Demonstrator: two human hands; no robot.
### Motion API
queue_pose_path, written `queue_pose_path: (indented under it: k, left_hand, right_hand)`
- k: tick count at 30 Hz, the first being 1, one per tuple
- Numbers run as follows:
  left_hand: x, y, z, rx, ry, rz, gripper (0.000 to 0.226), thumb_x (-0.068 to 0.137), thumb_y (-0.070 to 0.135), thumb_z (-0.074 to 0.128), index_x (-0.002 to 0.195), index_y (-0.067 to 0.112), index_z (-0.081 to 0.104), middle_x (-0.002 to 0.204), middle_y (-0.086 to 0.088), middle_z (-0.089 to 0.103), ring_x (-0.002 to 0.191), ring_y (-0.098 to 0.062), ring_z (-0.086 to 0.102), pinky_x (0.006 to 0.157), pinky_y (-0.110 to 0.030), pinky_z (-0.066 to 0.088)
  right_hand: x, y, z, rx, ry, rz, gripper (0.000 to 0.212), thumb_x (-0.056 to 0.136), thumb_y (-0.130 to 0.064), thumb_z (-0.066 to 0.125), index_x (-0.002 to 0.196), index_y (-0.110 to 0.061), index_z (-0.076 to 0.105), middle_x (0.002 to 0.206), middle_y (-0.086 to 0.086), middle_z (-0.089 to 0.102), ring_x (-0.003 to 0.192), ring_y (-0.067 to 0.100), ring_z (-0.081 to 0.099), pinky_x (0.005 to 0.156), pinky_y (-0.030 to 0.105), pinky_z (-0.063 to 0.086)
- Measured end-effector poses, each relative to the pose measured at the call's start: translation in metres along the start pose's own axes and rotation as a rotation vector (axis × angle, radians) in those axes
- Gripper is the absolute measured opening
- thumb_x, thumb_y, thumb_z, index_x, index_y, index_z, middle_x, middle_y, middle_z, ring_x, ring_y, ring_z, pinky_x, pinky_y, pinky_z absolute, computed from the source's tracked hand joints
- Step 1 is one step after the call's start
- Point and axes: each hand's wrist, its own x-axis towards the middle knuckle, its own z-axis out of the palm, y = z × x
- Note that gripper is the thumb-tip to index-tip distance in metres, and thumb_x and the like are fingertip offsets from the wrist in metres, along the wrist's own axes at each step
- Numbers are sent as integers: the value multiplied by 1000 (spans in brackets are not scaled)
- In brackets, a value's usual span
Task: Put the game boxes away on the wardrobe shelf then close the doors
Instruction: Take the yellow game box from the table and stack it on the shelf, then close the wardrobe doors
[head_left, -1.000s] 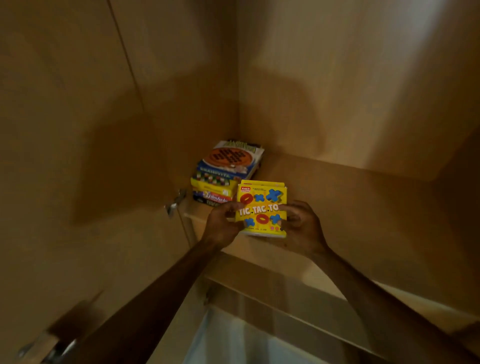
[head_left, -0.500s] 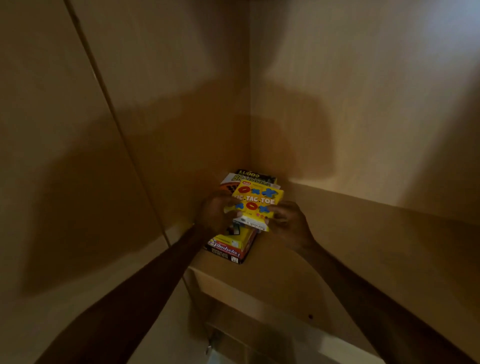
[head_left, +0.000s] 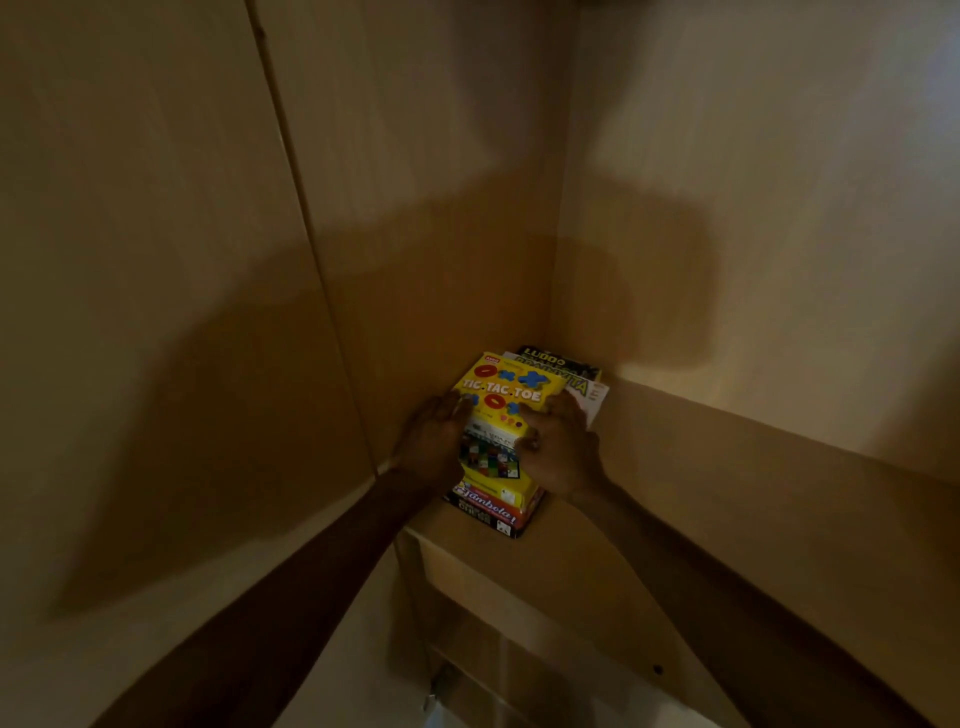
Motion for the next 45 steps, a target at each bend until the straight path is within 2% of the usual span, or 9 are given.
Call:
queue_pose_path:
  k: [4,10,16,19,21,29,33,40,45]
  left_hand:
    - [-13,9,-6,-49,32,-9,78,85,18,59,153,17,20,160,-10,21,146,-32,17,119,-44,21]
    - [-70,33,-3,-509,192,3,49,85,17,63,133,18,55,138,-5,56,125,-23,52,97,-29,43]
    - [-157,72,40,-825,121,-212,37,85,13,68,121,21,63,119,5,62,104,-13,59,84,-30,50]
    - [-204,85,58,-930,96,-269,36,84,8,68,118,18,64,111,-4,66,96,-14,62,80,-21,52]
    - [-239,90,62,-949,60,-278,35,86,6,65,118,16,63,109,-7,67,91,-10,63,77,-11,49]
    - [-361,86,56,-948,57,-259,37,82,22,64,119,24,64,114,10,68,102,-11,64,93,-40,54]
    - [-438,83,44,-968,53,-225,37,83,22,61,119,25,63,109,10,70,100,-8,66,90,-39,55]
    - [-551,118,9,-1038,1,-177,41,74,30,60,113,20,65,108,3,71,101,-14,67,95,-40,54]
    - [-614,183,4,-1006,-40,-36,31,86,12,66,117,13,65,113,0,69,105,-15,65,95,-34,52]
  right_hand:
    - [-16,4,-3,111,56,-75,57,86,-29,61,141,-22,48,139,11,45,135,30,36,105,37,39]
    - [-75,18,-12,436,201,-160,45,81,-17,61,125,-10,62,124,11,58,117,27,58,93,42,52]
    - [-178,35,-3,483,156,2,47,81,-18,67,127,-16,60,115,5,65,95,15,63,81,29,53]
    - [-230,36,6,491,98,61,48,81,-16,68,128,-16,60,116,2,64,97,12,62,85,25,51]
    - [-266,28,10,487,59,90,50,80,-18,66,129,-18,59,116,1,64,95,14,62,86,28,51]
    - [-376,-21,13,503,60,113,46,85,-22,67,131,-19,58,122,0,63,108,15,62,94,33,51]
    - [-443,-61,15,534,129,135,46,85,-23,67,130,-20,58,117,1,65,106,13,62,94,37,52]
    - [-586,-109,-24,561,217,235,46,84,-16,71,128,-19,59,107,-6,65,96,8,63,85,23,51]
    - [-701,-83,-63,555,274,341,43,84,-21,69,127,-22,60,108,-6,67,97,9,64,88,28,52]
